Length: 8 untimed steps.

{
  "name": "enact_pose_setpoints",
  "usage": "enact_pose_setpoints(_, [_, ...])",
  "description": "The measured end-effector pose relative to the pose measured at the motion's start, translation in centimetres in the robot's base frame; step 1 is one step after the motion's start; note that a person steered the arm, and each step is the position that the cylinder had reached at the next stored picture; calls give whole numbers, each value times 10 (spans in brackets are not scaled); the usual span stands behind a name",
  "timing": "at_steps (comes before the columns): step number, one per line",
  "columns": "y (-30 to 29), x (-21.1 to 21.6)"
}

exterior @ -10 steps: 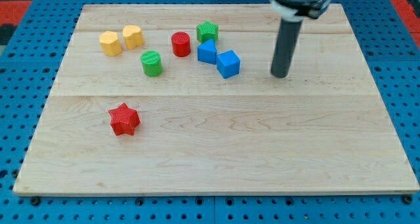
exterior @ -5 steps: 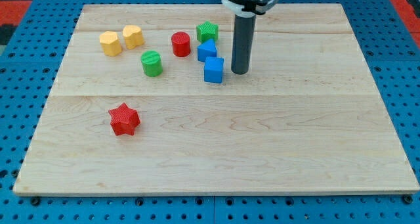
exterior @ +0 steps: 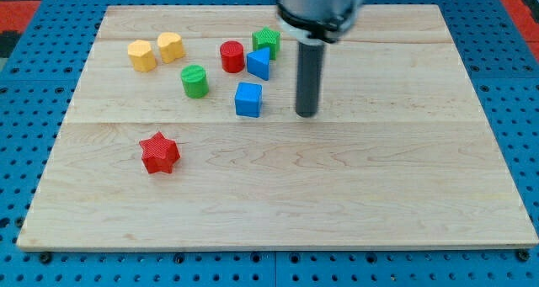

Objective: Push the blue cube closer to blue triangle

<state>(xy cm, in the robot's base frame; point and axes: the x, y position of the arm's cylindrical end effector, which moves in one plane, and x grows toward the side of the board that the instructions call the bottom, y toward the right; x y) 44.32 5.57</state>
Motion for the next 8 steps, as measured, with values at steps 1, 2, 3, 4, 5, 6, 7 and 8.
enact_pose_setpoints(1, [-63,-7])
enact_pose_setpoints(2, [-90,-48])
enact_pose_setpoints(3, [-89,-60])
enact_pose_setpoints(4, [-87,-56])
enact_pose_setpoints(5, [-57,-31])
enact_pose_setpoints(6, [-116,-31])
enact_pose_setpoints(7, [-157,-40])
enact_pose_setpoints(8, [-153,-40])
